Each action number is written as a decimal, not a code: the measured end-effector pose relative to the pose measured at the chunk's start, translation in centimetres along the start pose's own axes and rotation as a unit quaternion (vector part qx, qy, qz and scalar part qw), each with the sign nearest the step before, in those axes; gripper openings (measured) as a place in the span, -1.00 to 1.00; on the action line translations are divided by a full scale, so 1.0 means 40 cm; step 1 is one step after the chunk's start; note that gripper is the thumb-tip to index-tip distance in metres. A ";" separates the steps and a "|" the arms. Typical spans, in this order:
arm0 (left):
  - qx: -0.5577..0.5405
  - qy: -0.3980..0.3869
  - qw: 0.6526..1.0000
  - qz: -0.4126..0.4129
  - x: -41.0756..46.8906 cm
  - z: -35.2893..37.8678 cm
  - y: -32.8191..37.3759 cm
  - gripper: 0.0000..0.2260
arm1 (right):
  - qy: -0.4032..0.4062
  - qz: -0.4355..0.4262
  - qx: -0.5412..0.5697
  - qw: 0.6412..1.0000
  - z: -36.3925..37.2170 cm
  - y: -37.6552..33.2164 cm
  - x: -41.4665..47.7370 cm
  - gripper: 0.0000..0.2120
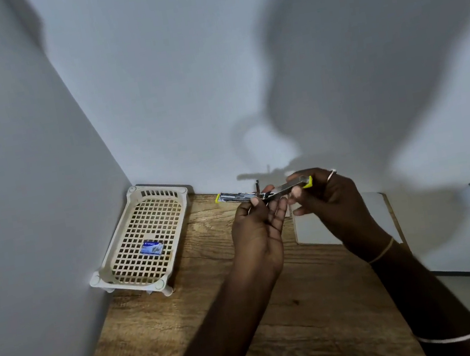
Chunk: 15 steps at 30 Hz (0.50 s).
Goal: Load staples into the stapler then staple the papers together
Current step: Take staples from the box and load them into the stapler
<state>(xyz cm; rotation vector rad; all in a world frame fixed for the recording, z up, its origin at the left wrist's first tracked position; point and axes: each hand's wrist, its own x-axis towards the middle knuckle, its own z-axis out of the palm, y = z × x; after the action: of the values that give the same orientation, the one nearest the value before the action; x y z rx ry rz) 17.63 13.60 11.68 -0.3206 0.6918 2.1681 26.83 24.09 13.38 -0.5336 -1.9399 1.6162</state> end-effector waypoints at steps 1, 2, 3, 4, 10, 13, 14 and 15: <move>0.009 -0.013 1.000 0.007 -0.004 0.002 0.001 -0.92 | 0.004 0.000 0.017 1.000 -0.005 -0.012 0.010 -0.83; 0.016 -0.025 0.999 0.014 -0.008 0.004 0.002 -0.92 | 0.006 -0.003 0.029 1.000 -0.009 -0.028 0.019 -0.80; 0.019 -0.033 0.999 0.019 -0.011 0.005 0.003 -0.91 | 0.005 -0.006 0.035 0.999 -0.013 -0.045 0.027 -0.76; 0.017 -0.038 0.999 0.019 -0.014 0.006 0.004 -0.89 | 0.004 -0.009 0.038 0.999 -0.016 -0.061 0.034 -0.74; -0.011 -0.058 0.998 -0.011 -0.025 0.024 0.003 -0.87 | -0.012 -0.047 -0.042 0.998 -0.024 -0.127 0.066 -0.91; -0.021 -0.051 0.998 -0.024 -0.023 0.034 -0.008 -0.88 | -0.002 -0.061 -0.097 0.993 -0.019 -0.142 0.073 -0.85; -0.027 -0.050 0.998 -0.028 -0.023 0.037 -0.010 -0.88 | 0.003 -0.063 -0.103 0.993 -0.019 -0.145 0.073 -0.83; -0.033 -0.053 0.998 -0.031 -0.022 0.040 -0.012 -0.89 | 0.007 -0.063 -0.100 0.993 -0.019 -0.148 0.072 -0.81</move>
<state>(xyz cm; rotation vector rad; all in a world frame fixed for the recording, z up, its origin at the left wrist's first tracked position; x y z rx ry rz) 18.56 14.21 13.20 -0.2570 0.5451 2.1354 25.39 25.29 19.74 -0.4880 -2.0943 1.3445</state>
